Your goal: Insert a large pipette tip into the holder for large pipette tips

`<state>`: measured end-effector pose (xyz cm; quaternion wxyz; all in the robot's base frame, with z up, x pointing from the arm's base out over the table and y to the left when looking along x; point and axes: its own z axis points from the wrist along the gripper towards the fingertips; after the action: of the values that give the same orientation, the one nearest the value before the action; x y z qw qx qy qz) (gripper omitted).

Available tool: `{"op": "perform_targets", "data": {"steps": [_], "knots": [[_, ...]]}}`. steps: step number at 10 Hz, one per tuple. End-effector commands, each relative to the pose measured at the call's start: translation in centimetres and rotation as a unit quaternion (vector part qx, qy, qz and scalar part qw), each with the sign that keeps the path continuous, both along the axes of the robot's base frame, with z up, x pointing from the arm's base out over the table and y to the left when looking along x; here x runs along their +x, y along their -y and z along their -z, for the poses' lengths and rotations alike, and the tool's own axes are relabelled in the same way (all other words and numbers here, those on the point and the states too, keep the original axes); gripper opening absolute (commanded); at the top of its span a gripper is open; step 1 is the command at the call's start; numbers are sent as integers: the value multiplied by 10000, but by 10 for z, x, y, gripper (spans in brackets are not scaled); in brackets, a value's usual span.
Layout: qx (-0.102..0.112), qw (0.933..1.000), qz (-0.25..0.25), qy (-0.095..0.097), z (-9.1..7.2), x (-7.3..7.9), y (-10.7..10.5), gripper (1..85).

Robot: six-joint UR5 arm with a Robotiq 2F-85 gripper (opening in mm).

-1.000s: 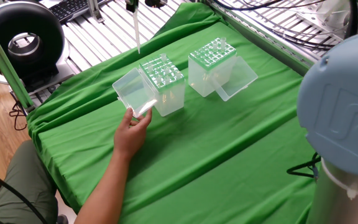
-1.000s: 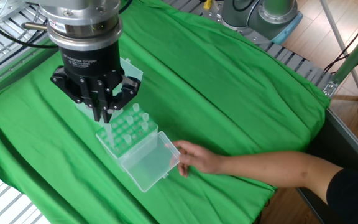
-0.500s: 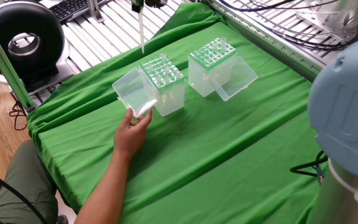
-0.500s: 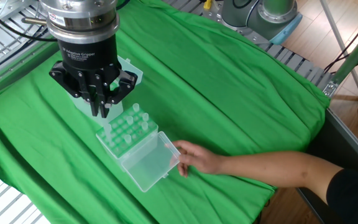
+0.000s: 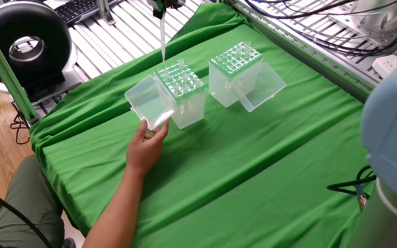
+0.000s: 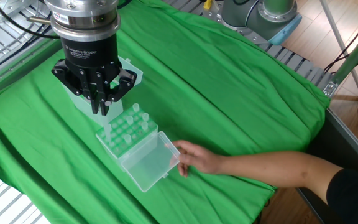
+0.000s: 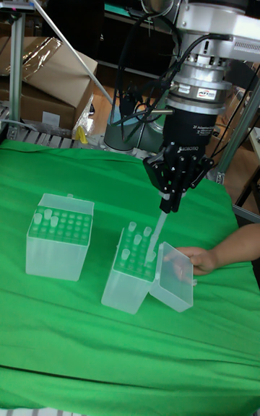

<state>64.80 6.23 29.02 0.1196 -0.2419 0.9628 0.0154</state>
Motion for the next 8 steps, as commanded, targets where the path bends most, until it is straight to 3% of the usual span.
{"op": "perform_targets", "data": {"steps": [1, 8], "knots": [[96, 9999, 44, 78, 4, -1, 0, 10], [50, 9999, 48, 132, 15, 0, 3, 10]]}}
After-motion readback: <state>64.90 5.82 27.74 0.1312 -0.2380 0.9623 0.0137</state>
